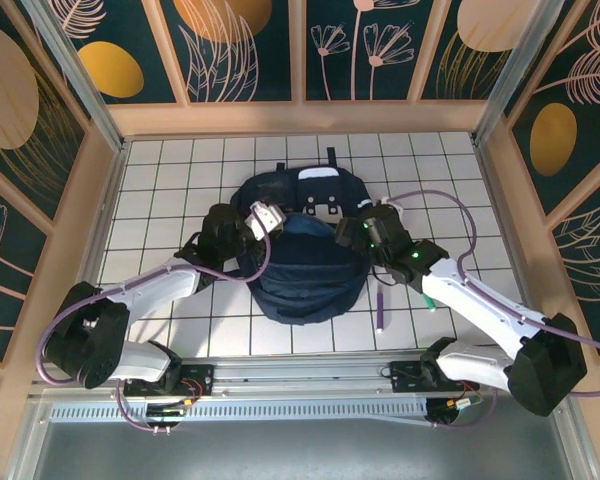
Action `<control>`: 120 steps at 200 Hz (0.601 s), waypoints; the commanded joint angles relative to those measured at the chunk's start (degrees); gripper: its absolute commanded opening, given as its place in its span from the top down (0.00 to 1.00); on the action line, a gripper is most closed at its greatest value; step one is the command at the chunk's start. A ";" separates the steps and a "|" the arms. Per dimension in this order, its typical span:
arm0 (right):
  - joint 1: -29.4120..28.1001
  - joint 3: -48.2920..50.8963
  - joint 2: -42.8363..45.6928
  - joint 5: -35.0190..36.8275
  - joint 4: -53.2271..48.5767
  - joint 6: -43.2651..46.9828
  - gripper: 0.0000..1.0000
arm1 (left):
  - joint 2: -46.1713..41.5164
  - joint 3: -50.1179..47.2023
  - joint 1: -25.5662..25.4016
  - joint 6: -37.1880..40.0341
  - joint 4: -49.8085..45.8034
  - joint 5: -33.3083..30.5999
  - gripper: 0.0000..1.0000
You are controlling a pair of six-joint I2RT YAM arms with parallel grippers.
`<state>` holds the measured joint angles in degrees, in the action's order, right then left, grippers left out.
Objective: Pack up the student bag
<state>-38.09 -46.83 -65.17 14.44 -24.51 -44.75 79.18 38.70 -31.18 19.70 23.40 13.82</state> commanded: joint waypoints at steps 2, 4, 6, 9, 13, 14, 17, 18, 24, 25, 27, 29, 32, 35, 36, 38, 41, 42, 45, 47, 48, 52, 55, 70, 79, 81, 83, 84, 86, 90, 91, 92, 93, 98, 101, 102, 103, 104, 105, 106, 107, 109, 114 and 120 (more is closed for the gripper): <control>0.22 3.02 1.79 -4.23 -19.38 -18.06 0.03 | 0.46 2.80 2.04 -4.89 6.57 -3.15 1.00; 0.28 3.38 1.90 -4.48 -20.08 -18.85 0.04 | 0.54 2.79 2.12 -4.88 6.57 -3.18 1.00; 0.24 4.08 1.98 -4.61 -20.78 -19.51 0.05 | 0.56 2.79 2.10 -4.90 6.64 -3.25 1.00; 0.24 4.96 2.14 -4.78 -21.44 -20.26 0.06 | 0.61 2.80 2.09 -4.96 6.58 -3.54 1.00; 0.28 5.92 2.44 -5.07 -21.87 -20.61 0.08 | 0.67 2.79 2.18 -5.02 6.62 -3.82 1.00; 0.29 6.29 2.47 -5.22 -21.88 -20.63 0.09 | 0.69 2.79 2.18 -5.07 6.60 -3.90 1.00; 0.29 7.18 2.75 -5.64 -21.71 -20.53 0.11 | 0.71 2.79 2.18 -5.21 6.60 -4.23 1.00; 0.29 7.45 2.84 -5.86 -21.58 -20.36 0.11 | 0.71 2.74 2.22 -5.25 6.63 -4.33 1.00; 0.42 8.76 3.24 -7.30 -20.34 -19.05 0.17 | 0.62 2.52 2.26 -5.58 6.75 -4.84 1.00; 0.45 8.98 3.26 -7.61 -20.06 -18.74 0.18 | 0.62 2.48 2.26 -5.65 6.75 -4.94 1.00; 0.46 9.37 3.22 -8.27 -19.55 -18.30 0.20 | 0.56 2.40 2.33 -5.75 6.81 -5.01 1.00; 0.58 9.69 3.25 -8.74 -19.00 -17.81 0.22 | 0.50 2.32 2.41 -5.89 6.94 -4.99 1.00; 0.62 9.96 3.09 -9.81 -18.16 -16.80 0.25 | 0.41 2.16 2.44 -6.02 7.06 -4.96 1.00; 0.66 10.44 2.82 -10.65 -17.49 -16.18 0.27 | 0.27 1.99 2.44 -6.25 7.25 -4.84 1.00; 0.65 10.53 2.70 -10.96 -17.36 -15.91 0.28 | 0.23 1.95 2.48 -6.30 7.26 -4.76 1.00; 0.71 10.59 2.35 -11.30 -17.22 -15.57 0.28 | 0.13 1.81 2.52 -6.44 7.40 -4.64 1.00; 0.74 10.55 1.75 -11.60 -17.27 -15.30 0.29 | 0.02 1.62 2.55 -6.69 7.69 -4.46 1.00; 0.74 10.54 1.51 -11.65 -17.30 -15.16 0.29 | 0.01 1.54 2.54 -6.78 7.79 -4.40 1.00; 0.75 10.46 0.86 -11.70 -17.48 -14.82 0.29 | -0.12 1.36 2.53 -7.05 7.93 -4.01 1.00; 0.69 10.36 0.35 -11.67 -17.54 -14.50 0.29 | -0.24 1.31 2.59 -7.18 8.01 -3.68 1.00; 0.67 10.31 0.07 -11.69 -17.61 -14.36 0.29 | -0.25 1.30 2.60 -7.25 8.08 -3.48 1.00; 0.68 10.14 -1.00 -11.69 -17.68 -13.66 0.29 | -0.45 1.21 2.61 -7.29 8.01 -2.70 1.00; 0.65 10.03 -1.80 -11.72 -17.68 -13.16 0.30 | -0.53 1.28 2.61 -7.30 7.94 -1.89 1.00; 0.40 9.89 -5.15 -11.52 -17.48 -11.16 0.38 | -0.79 2.26 2.61 -6.34 5.34 2.15 1.00; 0.35 10.31 -6.16 -11.62 -16.54 -10.26 0.44 | -0.88 2.69 2.61 -6.00 3.54 3.28 1.00; 0.37 10.45 -6.41 -11.56 -16.36 -10.13 0.44 | -0.98 2.78 2.61 -5.95 3.20 3.42 1.00; 0.31 10.55 -6.63 -11.43 -16.18 -10.10 0.44 | -0.96 2.74 2.66 -5.94 2.98 3.52 1.00; 0.35 10.63 -6.72 -11.35 -16.09 -10.05 0.44 | -1.05 2.72 2.64 -5.97 2.89 3.59 1.00; 0.37 10.69 -6.86 -11.18 -15.94 -9.97 0.44 | -1.04 2.70 2.62 -5.99 2.64 3.65 1.00; 0.37 10.97 -7.15 -10.68 -15.57 -9.68 0.44 | -1.20 2.62 2.61 -5.93 2.30 4.24 1.00; 0.37 11.02 -7.25 -10.53 -15.44 -9.62 0.44 | -1.25 2.62 2.61 -5.87 2.19 4.44 1.00; 0.38 11.08 -7.34 -10.51 -15.33 -9.51 0.44 | -1.28 2.57 2.57 -5.84 2.19 4.62 1.00; 0.42 11.16 -7.43 -10.45 -15.23 -9.36 0.44 | -1.34 2.59 2.59 -5.83 2.05 4.76 1.00; 0.45 11.53 -8.00 -10.34 -14.52 -8.91 0.45 | -1.50 2.46 2.57 -5.87 1.64 5.58 1.00; 0.52 11.73 -8.33 -10.34 -14.12 -8.48 0.45 | -1.60 2.50 2.63 -6.02 1.50 6.33 1.00; 0.58 11.83 -8.45 -10.32 -13.96 -8.41 0.45 | -1.63 2.47 2.58 -6.05 1.40 6.58 1.00; 0.57 11.93 -8.60 -10.31 -13.89 -8.33 0.46 | -1.64 2.50 2.55 -6.02 1.30 6.79 1.00; 0.61 11.98 -8.72 -10.35 -13.71 -8.29 0.46 | -1.69 2.51 2.54 -6.05 1.26 7.16 1.00; 0.67 12.04 -8.87 -10.37 -13.59 -8.27 0.46 | -1.72 2.47 2.58 -6.07 1.23 7.48 1.00; 0.66 12.08 -8.98 -10.38 -13.48 -8.30 0.47 | -1.78 2.41 2.55 -6.12 1.22 7.73 1.00; 0.65 12.14 -9.13 -10.43 -13.38 -8.23 0.47 | -1.80 2.38 2.54 -6.14 1.13 7.98 1.00; 0.65 12.25 -9.39 -10.47 -13.17 -8.18 0.48 | -1.89 2.38 2.53 -6.16 1.08 8.57 1.00; 0.69 12.49 -10.00 -10.76 -12.63 -8.24 0.50 | -1.99 2.27 2.53 -6.44 0.99 9.64 1.00; 0.65 12.75 -10.61 -11.24 -11.78 -8.56 0.50 | -2.21 2.13 2.49 -6.75 1.06 10.74 1.00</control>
<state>-37.69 -35.81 -73.38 3.36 -38.79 -54.61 79.61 39.24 -28.86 15.29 23.38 17.47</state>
